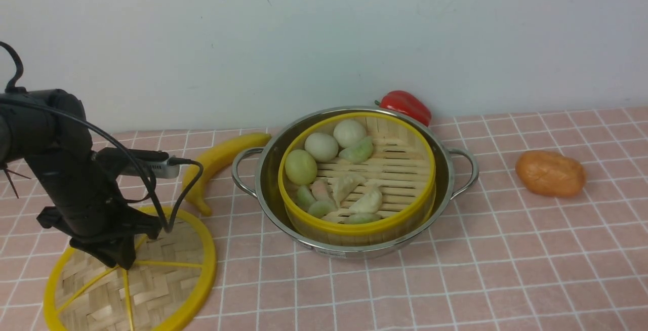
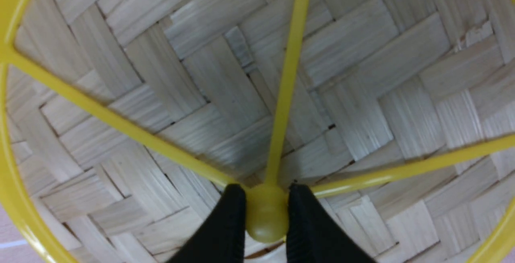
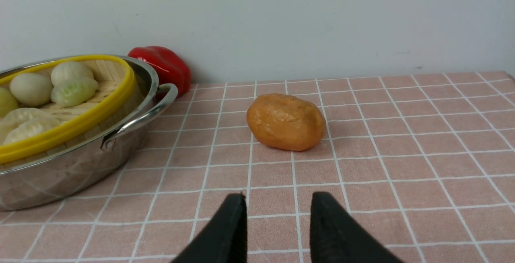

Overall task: Place the steamer in the pot on the pink tablecloth, and put the lid on the steamer.
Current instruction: 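Grasp the bamboo steamer lid lying on the table by its centre knob, then place the yellow bamboo steamer lid onto the steamer in the pot with the left gripper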

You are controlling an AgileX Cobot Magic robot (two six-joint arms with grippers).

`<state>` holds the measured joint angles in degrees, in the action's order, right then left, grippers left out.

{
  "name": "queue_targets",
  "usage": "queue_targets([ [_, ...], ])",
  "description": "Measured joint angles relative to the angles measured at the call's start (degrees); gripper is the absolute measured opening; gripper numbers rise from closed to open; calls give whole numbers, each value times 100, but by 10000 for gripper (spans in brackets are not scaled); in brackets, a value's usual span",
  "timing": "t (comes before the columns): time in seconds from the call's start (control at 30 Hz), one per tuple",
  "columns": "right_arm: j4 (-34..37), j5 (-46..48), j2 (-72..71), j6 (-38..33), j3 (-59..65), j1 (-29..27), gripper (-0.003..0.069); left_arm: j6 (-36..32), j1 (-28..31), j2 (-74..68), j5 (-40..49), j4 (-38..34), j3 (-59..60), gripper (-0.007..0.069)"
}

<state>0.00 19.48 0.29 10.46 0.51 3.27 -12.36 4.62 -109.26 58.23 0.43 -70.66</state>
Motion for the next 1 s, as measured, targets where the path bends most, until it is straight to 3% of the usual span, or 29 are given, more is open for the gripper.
queue_targets([
  [0.47, 0, 0, 0, 0, 0, 0, 243, -264, 106, 646, 1070, 442, -497, 117],
  [0.67, 0, 0, 0, 0, 0, 0, 243, -592, 78, 1140, 1113, -43, -1095, 117],
  [0.8, 0, 0, 0, 0, 0, 0, 243, -969, -292, 1265, 1153, -697, -1973, 117],
  [1.0, 0, 0, 0, 0, 0, 0, 243, -1443, -1150, 1126, 1189, -796, -3002, 117],
])
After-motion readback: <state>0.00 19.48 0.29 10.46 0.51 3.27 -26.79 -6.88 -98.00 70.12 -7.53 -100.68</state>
